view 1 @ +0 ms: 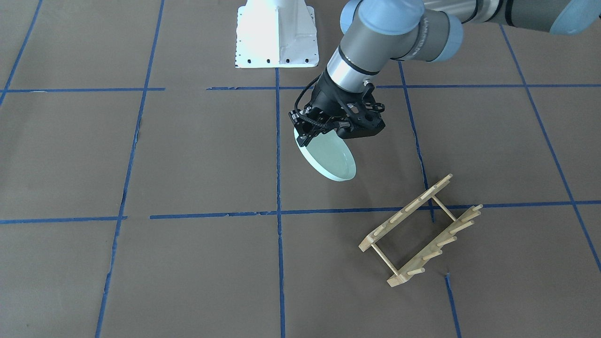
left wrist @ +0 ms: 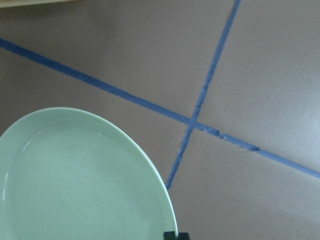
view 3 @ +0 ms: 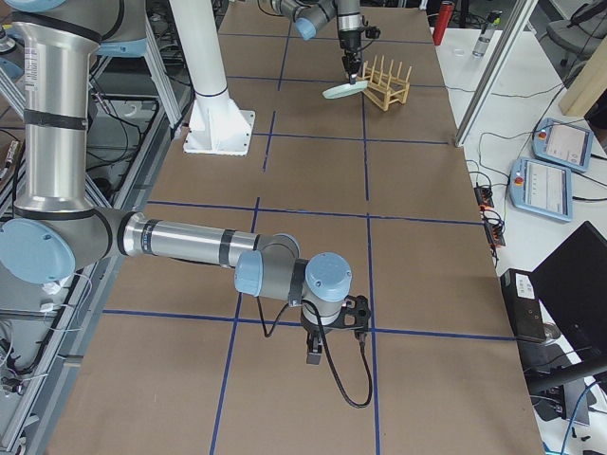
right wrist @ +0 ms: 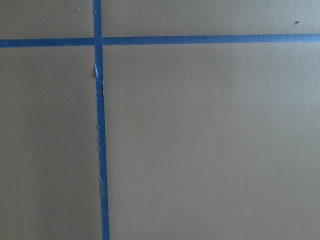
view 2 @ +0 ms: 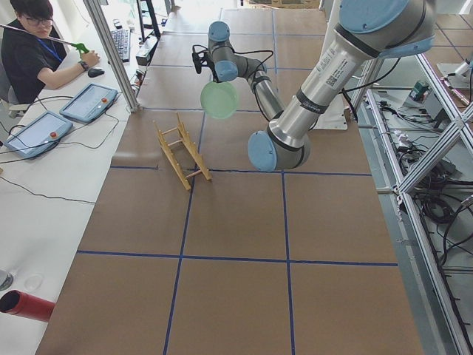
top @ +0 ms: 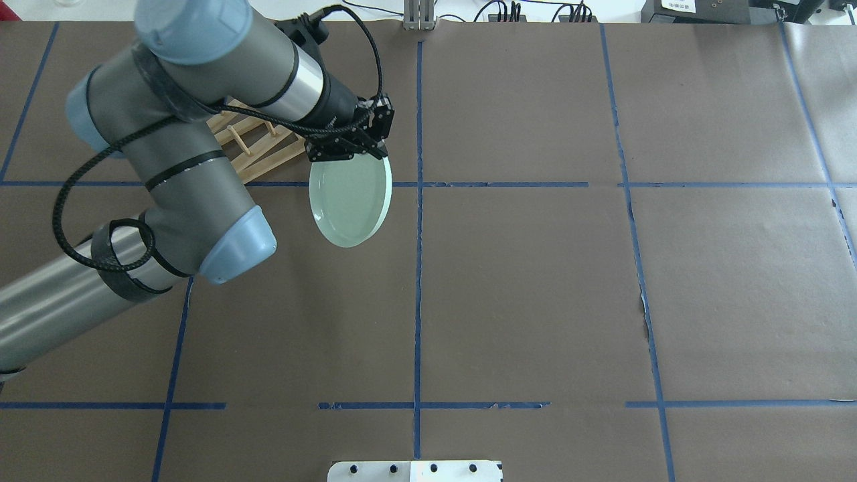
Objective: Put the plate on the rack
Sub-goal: 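Grasp the plate rim with the left gripper and tilt it upright, then lift the upright plate with the left gripper above the wooden rack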
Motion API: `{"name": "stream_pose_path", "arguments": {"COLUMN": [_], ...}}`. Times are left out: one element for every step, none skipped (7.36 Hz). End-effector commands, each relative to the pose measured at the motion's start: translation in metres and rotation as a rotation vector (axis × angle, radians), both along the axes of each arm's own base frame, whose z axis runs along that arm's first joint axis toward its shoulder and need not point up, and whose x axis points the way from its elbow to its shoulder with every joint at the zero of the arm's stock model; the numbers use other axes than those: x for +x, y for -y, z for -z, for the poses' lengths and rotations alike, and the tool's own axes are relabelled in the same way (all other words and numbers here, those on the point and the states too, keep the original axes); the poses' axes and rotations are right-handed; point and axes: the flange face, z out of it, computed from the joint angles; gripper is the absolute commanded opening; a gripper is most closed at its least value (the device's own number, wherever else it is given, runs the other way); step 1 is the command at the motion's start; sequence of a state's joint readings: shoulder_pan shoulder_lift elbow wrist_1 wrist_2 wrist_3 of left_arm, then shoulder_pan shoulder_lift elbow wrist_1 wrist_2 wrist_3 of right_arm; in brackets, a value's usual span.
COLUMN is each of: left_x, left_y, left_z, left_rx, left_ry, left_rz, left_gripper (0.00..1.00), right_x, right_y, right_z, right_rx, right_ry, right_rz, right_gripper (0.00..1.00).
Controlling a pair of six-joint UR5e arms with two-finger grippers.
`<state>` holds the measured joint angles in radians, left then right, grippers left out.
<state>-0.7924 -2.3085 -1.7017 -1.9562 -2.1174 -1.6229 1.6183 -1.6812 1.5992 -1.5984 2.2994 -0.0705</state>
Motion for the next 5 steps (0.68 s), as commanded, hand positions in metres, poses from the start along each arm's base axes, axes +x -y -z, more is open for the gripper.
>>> {"name": "stream_pose_path", "arguments": {"left_x": [-0.098, -0.14, -0.173, -0.196, -0.204], "left_y": [0.028, 0.039, 0.051, 0.072, 0.094], "left_z": [0.019, 0.021, 0.009, -0.009, -0.033], "left_rx": [0.12, 0.165, 0.169, 0.132, 0.105], "left_ry": [-0.249, -0.326, -0.365, -0.38, -0.372], "left_rz": [0.118, 0.181, 0.236, 0.288, 0.319], "left_gripper": [0.0, 0.0, 0.0, 0.0, 0.0], "right_x": [0.0, -0.001, 0.0, -0.001, 0.0], "right_y": [0.0, 0.0, 0.0, 0.0, 0.0], "right_z": [0.0, 0.0, 0.0, 0.0, 0.0], "right_rx": [0.001, 0.001, -0.001, -0.001, -0.001], "right_ry": [0.0, 0.0, 0.0, 0.0, 0.0], "right_rz": [0.0, 0.001, 0.0, 0.001, 0.0], "right_gripper": [1.0, 1.0, 1.0, 1.0, 1.0]}}
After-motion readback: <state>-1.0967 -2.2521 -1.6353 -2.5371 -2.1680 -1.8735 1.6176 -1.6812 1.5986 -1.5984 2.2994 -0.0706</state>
